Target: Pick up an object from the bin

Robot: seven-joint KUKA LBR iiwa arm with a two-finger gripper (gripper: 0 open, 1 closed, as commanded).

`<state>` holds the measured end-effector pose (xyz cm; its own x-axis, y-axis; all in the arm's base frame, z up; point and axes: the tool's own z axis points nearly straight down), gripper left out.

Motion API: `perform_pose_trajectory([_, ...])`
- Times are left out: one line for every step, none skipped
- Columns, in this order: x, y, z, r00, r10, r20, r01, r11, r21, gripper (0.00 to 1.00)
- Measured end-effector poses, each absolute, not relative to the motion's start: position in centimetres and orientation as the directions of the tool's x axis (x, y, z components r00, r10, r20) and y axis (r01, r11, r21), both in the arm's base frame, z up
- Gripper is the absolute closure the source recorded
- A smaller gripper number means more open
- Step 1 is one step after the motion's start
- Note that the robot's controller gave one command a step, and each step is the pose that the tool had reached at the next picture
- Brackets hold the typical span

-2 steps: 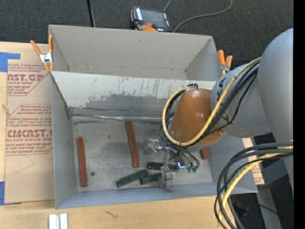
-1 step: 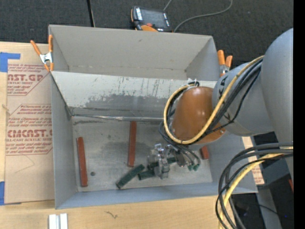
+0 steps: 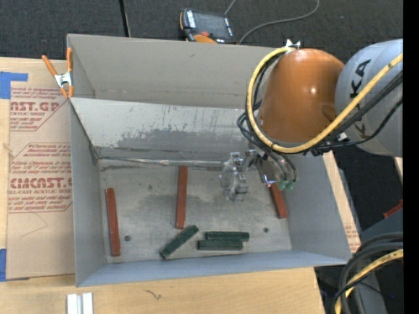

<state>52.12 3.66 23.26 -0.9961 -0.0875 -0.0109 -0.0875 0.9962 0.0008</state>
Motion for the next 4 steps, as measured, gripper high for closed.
perform_pose_trajectory([51.9, 3.6, 22.8, -0.996, -0.088, -0.002, -0.088, 0.996, 0.001, 0.00])
perform_pose_trajectory([49.5, -0.6, 11.6, -0.983, -0.186, 0.008, -0.186, 0.983, 0.002, 0.00])
perform_pose_trajectory([48.3, 1.1, 7.5, -0.979, -0.203, -0.003, -0.203, 0.979, 0.001, 0.00])
perform_pose_trajectory([48.3, 1.1, 7.7, -0.979, -0.201, 0.000, -0.201, 0.979, 0.001, 1.00])
